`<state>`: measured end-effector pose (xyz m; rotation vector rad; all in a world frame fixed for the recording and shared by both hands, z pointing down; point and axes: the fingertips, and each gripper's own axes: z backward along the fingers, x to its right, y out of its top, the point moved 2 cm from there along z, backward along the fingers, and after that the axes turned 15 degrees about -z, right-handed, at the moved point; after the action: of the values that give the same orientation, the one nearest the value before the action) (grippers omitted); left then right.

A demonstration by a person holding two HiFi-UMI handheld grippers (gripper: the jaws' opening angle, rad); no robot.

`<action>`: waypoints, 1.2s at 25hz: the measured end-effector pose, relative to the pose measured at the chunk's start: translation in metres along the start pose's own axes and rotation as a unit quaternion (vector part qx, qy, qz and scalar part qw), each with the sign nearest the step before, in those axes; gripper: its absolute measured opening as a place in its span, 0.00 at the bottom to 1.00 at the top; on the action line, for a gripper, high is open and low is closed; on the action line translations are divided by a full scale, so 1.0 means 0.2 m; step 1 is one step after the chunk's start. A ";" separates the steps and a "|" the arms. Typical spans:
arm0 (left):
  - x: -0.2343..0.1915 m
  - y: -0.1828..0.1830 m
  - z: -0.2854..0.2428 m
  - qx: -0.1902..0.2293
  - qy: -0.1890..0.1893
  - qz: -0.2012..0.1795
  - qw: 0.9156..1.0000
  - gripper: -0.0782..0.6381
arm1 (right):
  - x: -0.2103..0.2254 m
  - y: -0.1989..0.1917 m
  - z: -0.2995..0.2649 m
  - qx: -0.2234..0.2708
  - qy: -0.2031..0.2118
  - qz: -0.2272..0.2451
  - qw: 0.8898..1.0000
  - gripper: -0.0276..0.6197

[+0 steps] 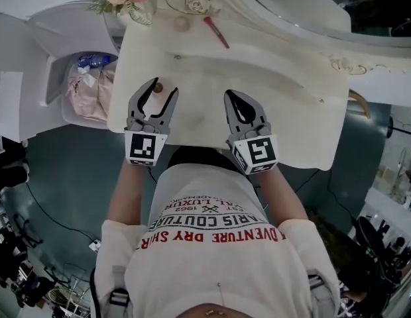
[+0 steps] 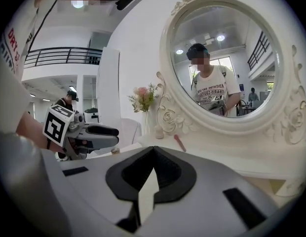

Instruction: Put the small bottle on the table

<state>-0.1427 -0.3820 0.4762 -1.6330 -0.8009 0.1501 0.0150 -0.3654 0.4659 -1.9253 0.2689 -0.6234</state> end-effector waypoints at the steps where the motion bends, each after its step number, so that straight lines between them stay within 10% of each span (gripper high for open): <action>1: 0.02 0.05 0.02 0.003 -0.003 -0.002 1.000 0.39 | 0.00 0.02 0.04 0.006 -0.001 0.001 1.000 0.04; 12: 0.25 0.52 0.21 0.053 -0.031 0.002 0.998 0.13 | -0.02 0.23 0.47 0.067 -0.004 0.018 0.998 0.04; 30: 0.34 0.70 0.34 0.070 -0.040 0.006 0.997 0.12 | -0.05 0.37 0.71 0.116 -0.016 0.029 0.993 0.04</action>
<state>-0.0694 -0.2881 0.3543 -1.5066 -0.8231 0.2772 0.0892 -0.2804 0.3517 -1.6973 0.2218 -0.5603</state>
